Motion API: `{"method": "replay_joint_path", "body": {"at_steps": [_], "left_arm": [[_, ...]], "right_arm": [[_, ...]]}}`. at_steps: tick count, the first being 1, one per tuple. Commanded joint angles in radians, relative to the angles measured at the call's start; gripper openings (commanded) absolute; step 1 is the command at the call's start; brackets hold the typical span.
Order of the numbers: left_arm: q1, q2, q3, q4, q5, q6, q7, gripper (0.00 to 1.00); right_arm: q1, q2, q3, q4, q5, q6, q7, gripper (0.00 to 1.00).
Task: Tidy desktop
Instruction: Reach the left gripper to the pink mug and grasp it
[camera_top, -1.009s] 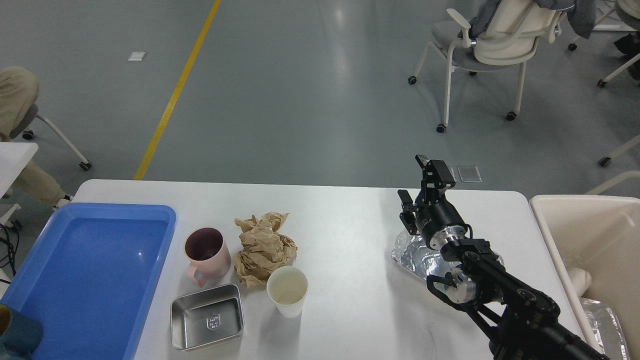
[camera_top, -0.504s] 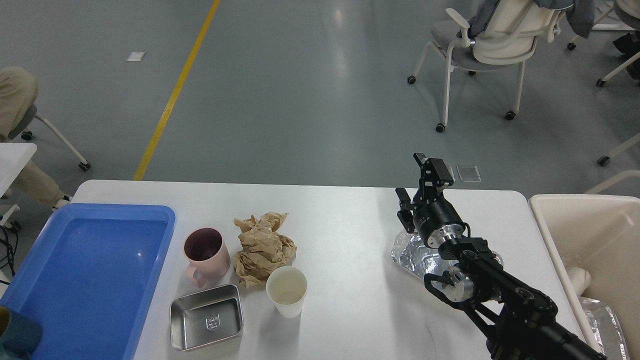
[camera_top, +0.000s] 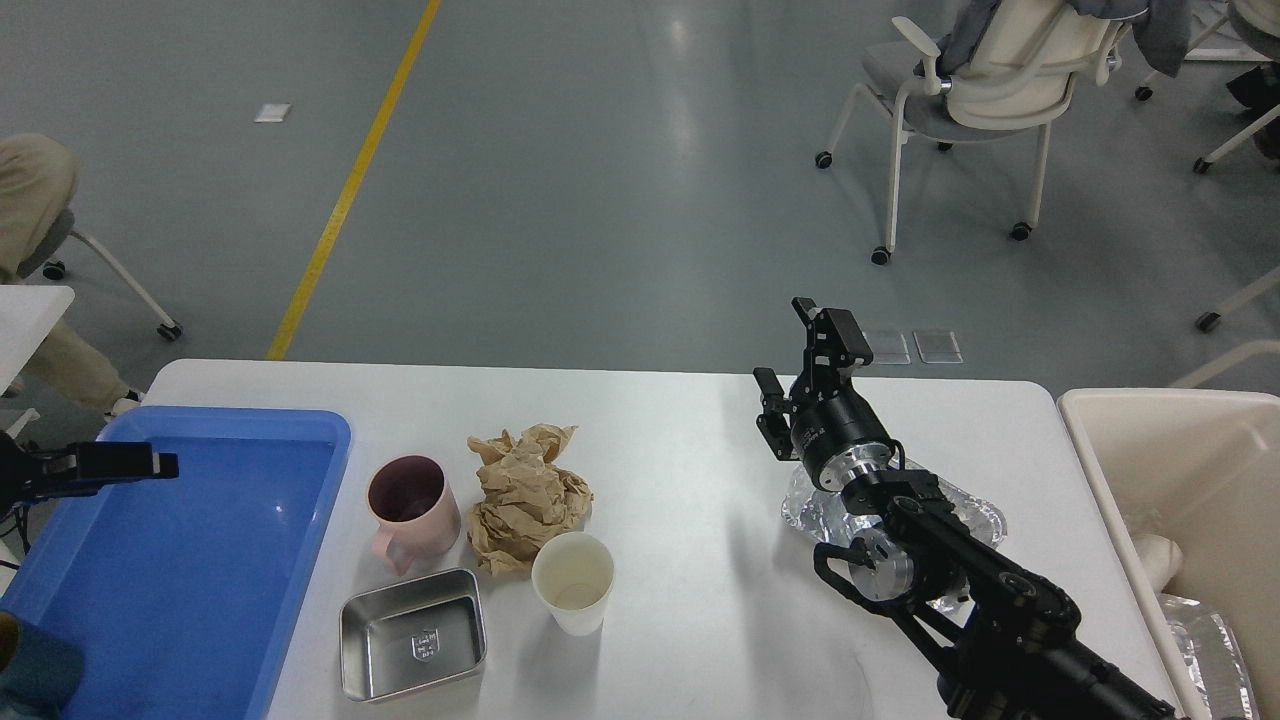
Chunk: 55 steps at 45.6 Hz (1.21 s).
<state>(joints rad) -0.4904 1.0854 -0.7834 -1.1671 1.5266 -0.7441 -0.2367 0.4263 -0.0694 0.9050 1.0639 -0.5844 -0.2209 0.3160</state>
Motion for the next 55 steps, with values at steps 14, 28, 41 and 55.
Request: {"method": "replay_joint_path", "body": {"at_steps": [14,28,41,55], "left_arm": [[-0.241,-0.314,0.191,0.139,0.269,0.072,-0.006,0.97],[-0.243,-0.407,0.291,0.221,0.291,0.169,-0.013,0.97],[-0.24,-0.467,0.314,0.29,0.29,0.201,-0.015,0.97],[-0.24,-0.513,0.317,0.323,0.285,0.239,-0.027,0.96]], "right_arm": [[0.006,0.0,0.002,0.008,0.0,0.006,0.0,1.0],[0.006,-0.001,0.0,0.008,0.0,0.006,0.002,1.0],[0.003,-0.003,-0.003,0.007,0.0,0.006,0.002,1.0],[0.0,-0.001,-0.003,0.007,0.0,0.008,0.002,1.0]]}}
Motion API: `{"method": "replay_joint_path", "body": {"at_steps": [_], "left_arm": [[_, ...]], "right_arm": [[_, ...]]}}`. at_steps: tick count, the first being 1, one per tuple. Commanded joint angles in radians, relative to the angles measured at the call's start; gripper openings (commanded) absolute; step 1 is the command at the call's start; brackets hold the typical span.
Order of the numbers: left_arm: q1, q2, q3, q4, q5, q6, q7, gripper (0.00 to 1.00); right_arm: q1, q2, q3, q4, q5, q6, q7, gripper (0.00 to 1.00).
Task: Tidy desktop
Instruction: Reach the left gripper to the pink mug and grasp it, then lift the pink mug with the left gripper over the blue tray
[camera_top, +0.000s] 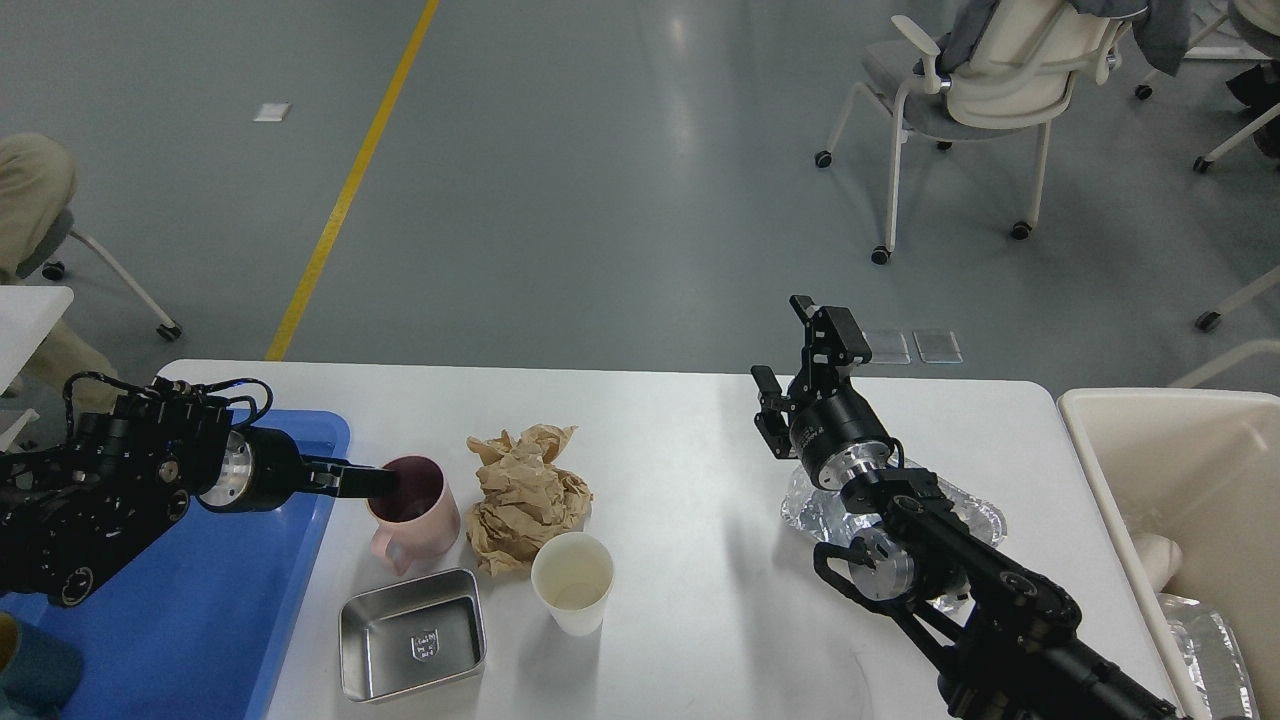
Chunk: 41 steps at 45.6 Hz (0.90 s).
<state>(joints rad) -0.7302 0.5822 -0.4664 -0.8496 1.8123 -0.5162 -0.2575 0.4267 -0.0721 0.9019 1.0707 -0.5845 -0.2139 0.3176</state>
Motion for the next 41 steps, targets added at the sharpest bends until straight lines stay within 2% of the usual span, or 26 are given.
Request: {"method": "replay_joint_path", "body": {"at_steps": [1,6,19,24,29,35,41], "left_arm": [[0.0,-0.01,0.0,0.007,-0.001,0.011,-0.006,0.95],[0.002,-0.008,0.002,0.007,-0.001,0.015,-0.009,0.88],[0.003,0.002,0.063,0.017,0.005,0.034,-0.029,0.6],[0.0,-0.001,0.086,0.029,0.005,0.045,-0.037,0.42],[-0.001,-0.002,0.095,0.032,0.005,0.048,-0.063,0.31],[-0.001,0.001,0.095,0.034,0.005,0.05,-0.075,0.24],[0.0,0.005,0.095,0.034,0.009,0.065,-0.109,0.16]], "right_arm": [[0.0,0.002,0.0,0.0,0.0,0.001,0.0,1.0],[0.0,0.003,0.0,0.0,0.0,0.001,0.0,1.0],[-0.002,0.003,0.0,0.0,0.0,0.001,0.0,1.0],[-0.002,0.003,0.0,0.0,0.0,0.001,0.0,1.0],[-0.002,0.003,0.0,0.0,0.0,0.001,0.0,1.0],[-0.002,0.003,0.0,0.0,0.0,0.001,0.0,1.0],[-0.003,0.005,0.0,0.0,-0.002,0.001,0.0,1.0]]}}
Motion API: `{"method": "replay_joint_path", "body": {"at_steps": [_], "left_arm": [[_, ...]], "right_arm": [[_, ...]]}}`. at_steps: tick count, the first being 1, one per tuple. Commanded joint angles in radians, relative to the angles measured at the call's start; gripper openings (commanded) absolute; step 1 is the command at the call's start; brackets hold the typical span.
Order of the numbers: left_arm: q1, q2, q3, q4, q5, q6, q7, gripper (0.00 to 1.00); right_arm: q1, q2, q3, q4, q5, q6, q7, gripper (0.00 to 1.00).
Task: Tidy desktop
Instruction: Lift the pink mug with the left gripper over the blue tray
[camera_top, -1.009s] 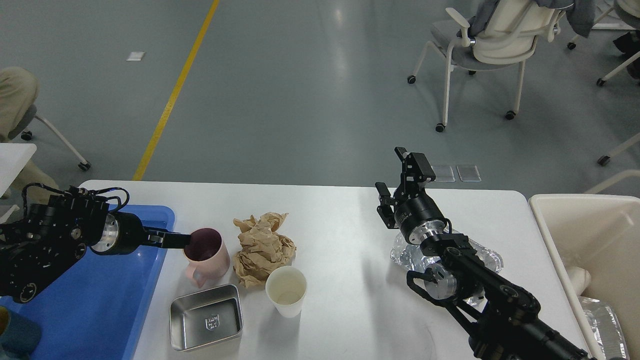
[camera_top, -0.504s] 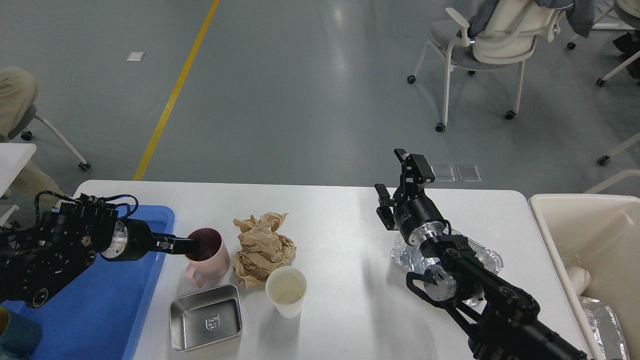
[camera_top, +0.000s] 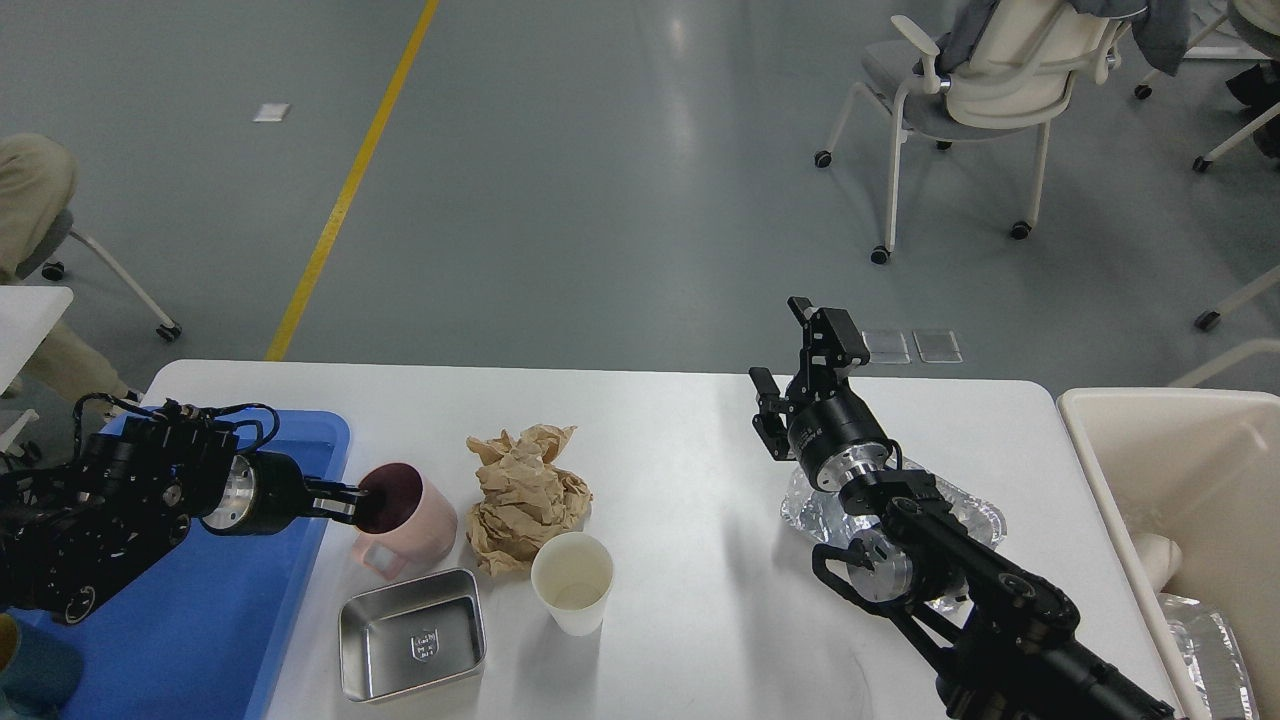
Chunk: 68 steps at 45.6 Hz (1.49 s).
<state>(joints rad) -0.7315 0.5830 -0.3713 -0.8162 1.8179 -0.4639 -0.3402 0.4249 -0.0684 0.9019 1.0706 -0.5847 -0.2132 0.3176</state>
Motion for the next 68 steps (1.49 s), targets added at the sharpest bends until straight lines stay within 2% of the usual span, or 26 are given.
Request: {"method": "replay_joint_path", "body": {"at_steps": [1,12,26,37,43,60,68], "left_arm": [[0.001,0.005,0.0,0.0,0.003,0.016,-0.029,0.14],[0.012,0.012,0.0,0.0,0.0,0.018,-0.079,0.01],[0.011,0.055,-0.001,-0.001,-0.008,0.021,-0.117,0.0],[0.009,0.155,-0.023,-0.041,-0.08,0.028,-0.157,0.0],[-0.002,0.253,-0.023,-0.116,-0.209,0.021,-0.165,0.01],[0.009,0.596,-0.035,-0.429,-0.44,0.025,-0.168,0.02],[0.027,0.748,-0.025,-0.498,-0.476,0.03,-0.181,0.02]], "right_arm": [[-0.001,0.001,0.0,0.0,-0.001,0.0,0.0,1.0],[0.0,0.002,0.0,-0.001,-0.001,-0.002,0.0,1.0],[0.0,0.002,0.0,-0.004,-0.001,-0.002,0.0,1.0],[0.003,0.002,0.0,-0.008,-0.001,-0.002,0.0,1.0],[0.008,0.009,-0.001,-0.012,-0.001,-0.002,0.0,1.0],[0.008,0.015,-0.001,-0.012,-0.003,-0.002,0.0,1.0],[0.009,0.022,-0.001,-0.012,-0.003,-0.002,0.0,1.0]]}}
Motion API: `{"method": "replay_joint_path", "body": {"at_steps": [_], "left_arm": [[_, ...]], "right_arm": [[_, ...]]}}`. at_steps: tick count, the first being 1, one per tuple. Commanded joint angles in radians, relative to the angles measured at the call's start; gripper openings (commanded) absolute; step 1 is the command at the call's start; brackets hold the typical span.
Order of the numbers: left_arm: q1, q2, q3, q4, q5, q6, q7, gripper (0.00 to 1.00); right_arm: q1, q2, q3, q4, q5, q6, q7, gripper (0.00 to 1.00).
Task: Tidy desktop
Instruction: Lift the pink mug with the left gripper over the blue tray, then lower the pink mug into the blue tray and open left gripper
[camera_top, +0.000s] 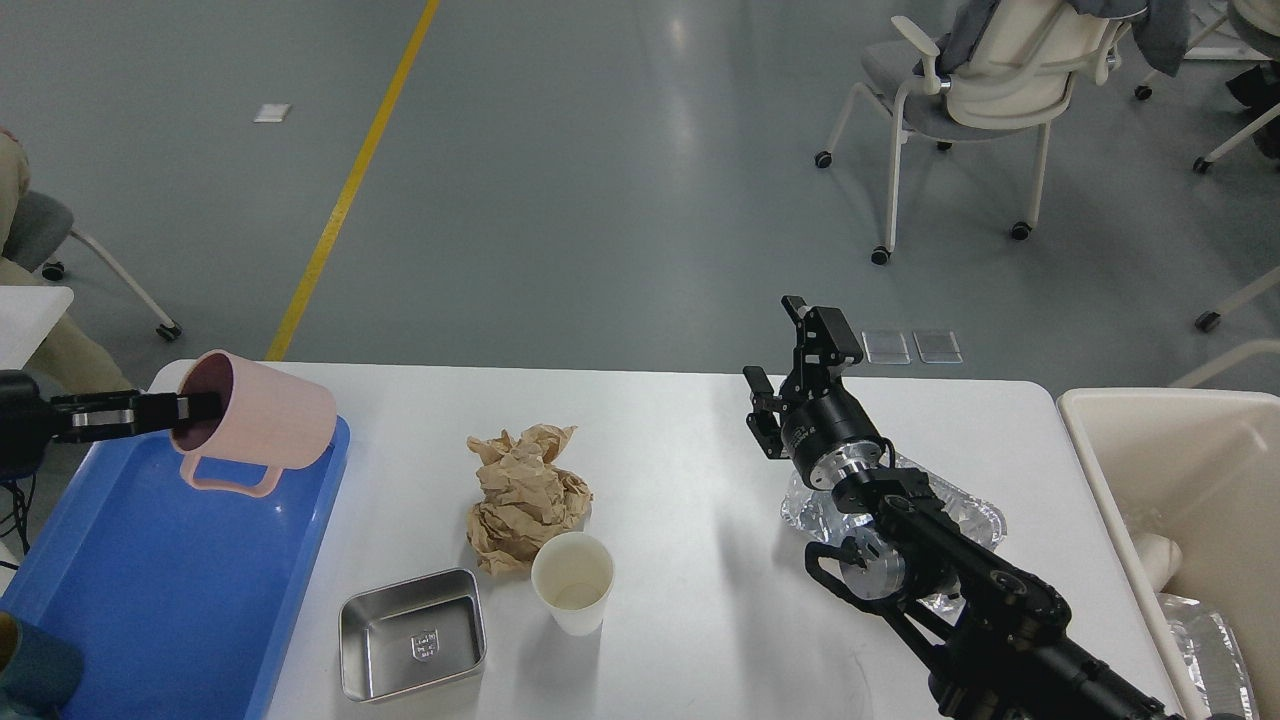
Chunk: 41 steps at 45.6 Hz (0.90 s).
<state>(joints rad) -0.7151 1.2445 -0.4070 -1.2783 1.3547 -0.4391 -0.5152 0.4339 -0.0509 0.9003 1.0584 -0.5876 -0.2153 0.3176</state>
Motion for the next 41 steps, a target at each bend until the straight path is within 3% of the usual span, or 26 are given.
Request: {"method": "replay_joint_path", "body": {"at_steps": [1,10,19,29,37,41], "left_arm": [[0.016,0.107,0.013,-0.041,-0.012,0.005,-0.006,0.02],[0.025,0.233,0.022,-0.044,-0.009,0.003,-0.031,0.03],[0.025,0.305,0.125,-0.045,0.033,0.011,-0.035,0.03],[0.029,0.291,0.293,-0.033,0.159,0.169,-0.042,0.03],[0.046,0.225,0.343,-0.018,0.253,0.272,-0.028,0.03],[0.054,0.175,0.343,-0.003,0.291,0.284,-0.023,0.03]], "right_arm": [[0.002,0.005,0.0,0.0,0.0,0.001,0.0,1.0],[0.009,0.006,0.0,0.0,0.0,0.001,0.0,1.0],[0.025,0.006,0.0,0.0,0.0,-0.001,0.0,1.0],[0.034,0.016,-0.001,0.002,0.0,-0.001,0.0,1.0],[0.032,0.016,-0.001,0.002,0.0,-0.001,0.0,1.0],[0.032,0.017,-0.001,0.002,0.0,-0.001,0.0,1.0]]}}
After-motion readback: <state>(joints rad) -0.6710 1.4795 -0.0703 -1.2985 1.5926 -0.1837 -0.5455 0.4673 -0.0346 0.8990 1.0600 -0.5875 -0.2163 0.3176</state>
